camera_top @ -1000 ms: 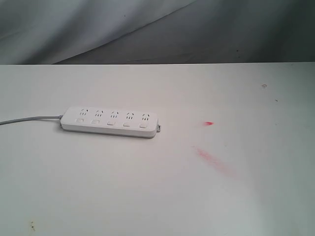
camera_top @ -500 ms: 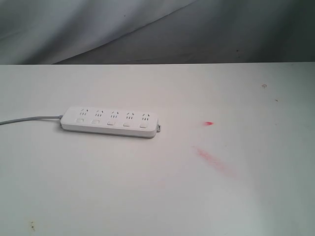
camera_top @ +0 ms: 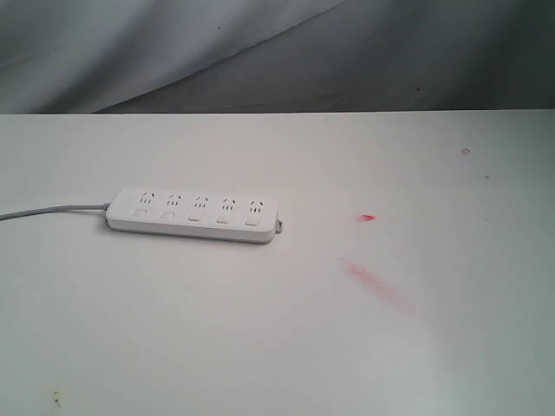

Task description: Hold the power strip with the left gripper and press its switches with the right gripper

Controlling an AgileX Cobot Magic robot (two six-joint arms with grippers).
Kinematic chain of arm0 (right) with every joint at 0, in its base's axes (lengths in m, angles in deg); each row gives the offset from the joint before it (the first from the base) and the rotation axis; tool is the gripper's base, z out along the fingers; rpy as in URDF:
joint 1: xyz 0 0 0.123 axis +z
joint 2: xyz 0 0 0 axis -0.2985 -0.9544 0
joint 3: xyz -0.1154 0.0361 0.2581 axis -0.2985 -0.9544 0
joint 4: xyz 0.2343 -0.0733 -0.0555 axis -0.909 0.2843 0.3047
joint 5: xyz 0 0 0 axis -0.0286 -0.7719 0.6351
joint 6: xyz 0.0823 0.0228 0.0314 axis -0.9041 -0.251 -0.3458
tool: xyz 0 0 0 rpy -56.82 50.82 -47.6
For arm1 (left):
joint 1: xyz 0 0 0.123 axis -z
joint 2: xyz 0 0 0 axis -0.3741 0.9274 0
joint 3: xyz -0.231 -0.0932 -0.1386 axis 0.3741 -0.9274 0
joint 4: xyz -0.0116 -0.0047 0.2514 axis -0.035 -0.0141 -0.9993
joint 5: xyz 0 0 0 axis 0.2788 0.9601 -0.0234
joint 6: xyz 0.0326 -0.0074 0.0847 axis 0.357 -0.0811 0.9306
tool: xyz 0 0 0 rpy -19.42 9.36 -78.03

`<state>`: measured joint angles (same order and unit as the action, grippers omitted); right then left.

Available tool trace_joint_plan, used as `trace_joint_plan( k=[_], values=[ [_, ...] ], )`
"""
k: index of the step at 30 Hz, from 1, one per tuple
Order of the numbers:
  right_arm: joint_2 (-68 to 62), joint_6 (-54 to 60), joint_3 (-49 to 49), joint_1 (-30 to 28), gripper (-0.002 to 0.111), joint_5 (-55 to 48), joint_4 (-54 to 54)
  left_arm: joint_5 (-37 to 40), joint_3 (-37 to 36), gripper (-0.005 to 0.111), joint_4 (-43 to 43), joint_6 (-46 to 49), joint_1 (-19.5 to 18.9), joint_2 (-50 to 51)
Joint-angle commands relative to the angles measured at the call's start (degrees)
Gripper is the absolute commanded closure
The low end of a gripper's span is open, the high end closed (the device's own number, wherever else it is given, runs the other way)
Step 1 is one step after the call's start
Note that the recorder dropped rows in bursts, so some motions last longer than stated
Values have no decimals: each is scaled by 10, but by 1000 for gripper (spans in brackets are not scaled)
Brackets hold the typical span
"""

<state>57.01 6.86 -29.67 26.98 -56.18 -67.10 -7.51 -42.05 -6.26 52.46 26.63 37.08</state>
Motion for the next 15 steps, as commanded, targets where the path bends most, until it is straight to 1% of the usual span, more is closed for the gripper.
trace_joint_plan(
  k=[1,4,7,10,13,15],
  values=[
    [-31,9,83,-3,108,-106,-8,74,59,107,78,19,3,27],
    [-90,85,132,12,108,-156,-61,109,104,107,82,68,3,85],
    [-164,223,178,31,108,-211,-168,129,150,107,81,178,7,162],
    [-253,334,214,42,108,-259,-257,145,194,107,80,237,32,252],
    [-339,396,235,53,108,-271,-309,154,230,107,80,281,46,343],
    [-387,418,248,65,108,-265,-332,158,253,107,83,303,46,396]
  ],
)
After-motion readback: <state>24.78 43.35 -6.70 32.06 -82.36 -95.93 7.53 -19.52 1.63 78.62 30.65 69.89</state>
